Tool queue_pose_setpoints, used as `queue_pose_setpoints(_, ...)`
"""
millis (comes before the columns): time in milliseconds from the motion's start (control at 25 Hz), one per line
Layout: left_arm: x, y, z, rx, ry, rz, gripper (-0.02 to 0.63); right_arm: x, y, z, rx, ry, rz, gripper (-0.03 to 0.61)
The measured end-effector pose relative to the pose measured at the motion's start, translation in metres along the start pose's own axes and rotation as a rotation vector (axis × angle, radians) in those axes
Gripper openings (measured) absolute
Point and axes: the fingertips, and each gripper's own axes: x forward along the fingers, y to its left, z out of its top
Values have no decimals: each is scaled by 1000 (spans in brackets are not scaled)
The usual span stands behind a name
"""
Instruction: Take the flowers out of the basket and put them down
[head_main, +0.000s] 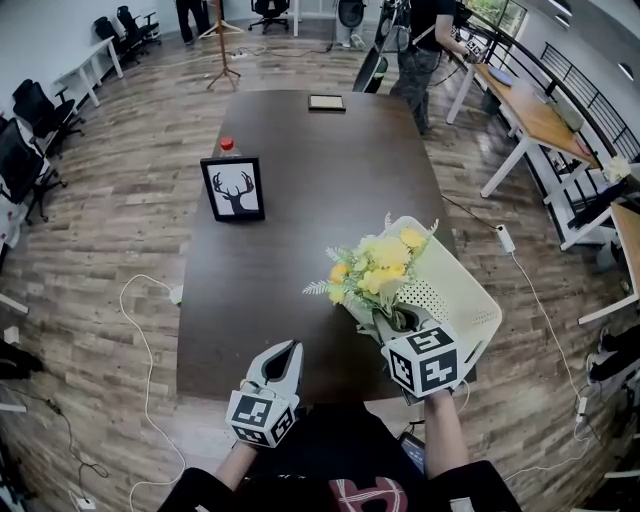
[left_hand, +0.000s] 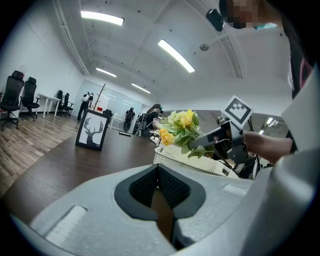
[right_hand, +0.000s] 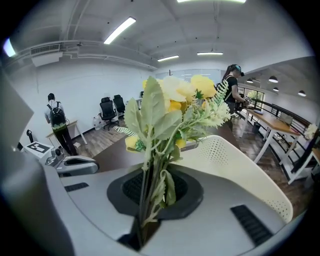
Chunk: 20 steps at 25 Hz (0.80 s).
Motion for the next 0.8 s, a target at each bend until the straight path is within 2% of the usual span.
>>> queue_pose_setpoints(800, -21, 29, 5, -11, -22, 32, 8, 33, 58, -7, -12, 19, 79, 37)
